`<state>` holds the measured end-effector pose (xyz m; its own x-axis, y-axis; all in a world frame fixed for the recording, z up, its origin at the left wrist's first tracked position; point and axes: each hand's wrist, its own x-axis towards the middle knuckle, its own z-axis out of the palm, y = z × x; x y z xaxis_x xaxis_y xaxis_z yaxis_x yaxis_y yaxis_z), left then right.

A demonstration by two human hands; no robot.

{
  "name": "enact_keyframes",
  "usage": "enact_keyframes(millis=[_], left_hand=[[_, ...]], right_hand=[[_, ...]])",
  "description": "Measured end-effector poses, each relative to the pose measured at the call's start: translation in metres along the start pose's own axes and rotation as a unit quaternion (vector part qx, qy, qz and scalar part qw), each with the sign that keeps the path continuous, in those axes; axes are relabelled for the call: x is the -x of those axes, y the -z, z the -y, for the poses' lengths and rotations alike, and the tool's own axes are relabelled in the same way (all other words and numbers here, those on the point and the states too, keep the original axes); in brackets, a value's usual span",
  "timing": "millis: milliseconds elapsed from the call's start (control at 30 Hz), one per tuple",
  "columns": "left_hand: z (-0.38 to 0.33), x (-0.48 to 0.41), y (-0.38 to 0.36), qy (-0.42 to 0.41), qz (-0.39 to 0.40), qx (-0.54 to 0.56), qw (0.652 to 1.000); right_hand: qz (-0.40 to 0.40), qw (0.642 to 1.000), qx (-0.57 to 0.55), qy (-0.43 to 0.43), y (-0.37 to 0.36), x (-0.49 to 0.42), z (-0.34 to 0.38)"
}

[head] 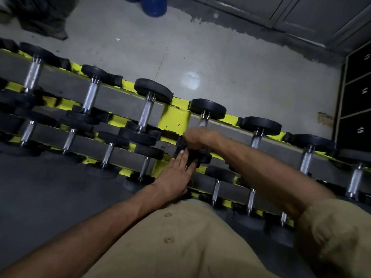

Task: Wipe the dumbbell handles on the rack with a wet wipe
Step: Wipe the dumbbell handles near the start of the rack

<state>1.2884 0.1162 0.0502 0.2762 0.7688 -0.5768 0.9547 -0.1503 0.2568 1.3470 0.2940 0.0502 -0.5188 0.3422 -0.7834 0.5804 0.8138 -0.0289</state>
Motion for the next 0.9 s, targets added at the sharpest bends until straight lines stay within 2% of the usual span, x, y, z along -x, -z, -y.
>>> enact_keyframes(millis=[100, 167, 400, 467, 567, 733, 900], left_hand=[[-0.003, 0.001, -0.004, 0.01, -0.007, 0.018, 1.0], [-0.006, 0.002, -0.007, 0.017, -0.015, 0.024, 0.999], [-0.012, 0.001, -0.007, 0.038, -0.021, 0.035, 0.998], [-0.012, 0.001, -0.007, 0.041, -0.025, 0.032, 0.998], [-0.014, 0.001, -0.009, 0.039, -0.026, 0.031, 0.998], [-0.015, -0.002, -0.013, 0.041, -0.02, 0.024, 0.999], [-0.012, -0.002, -0.015, 0.038, -0.015, 0.033, 0.999]], right_hand=[[-0.071, 0.991, 0.107, -0.03, 0.015, 0.003, -0.019], [-0.103, 0.988, 0.093, -0.062, 0.02, 0.004, -0.031], [0.043, 0.999, 0.024, 0.012, -0.003, -0.006, 0.005], [0.034, 0.999, 0.011, 0.023, -0.001, -0.002, 0.0], [-0.058, 0.996, -0.045, 0.055, -0.008, 0.008, -0.018], [-0.238, 0.96, -0.111, 0.099, -0.066, 0.014, -0.038], [-0.341, 0.901, -0.267, 0.024, -0.102, 0.017, -0.037]])
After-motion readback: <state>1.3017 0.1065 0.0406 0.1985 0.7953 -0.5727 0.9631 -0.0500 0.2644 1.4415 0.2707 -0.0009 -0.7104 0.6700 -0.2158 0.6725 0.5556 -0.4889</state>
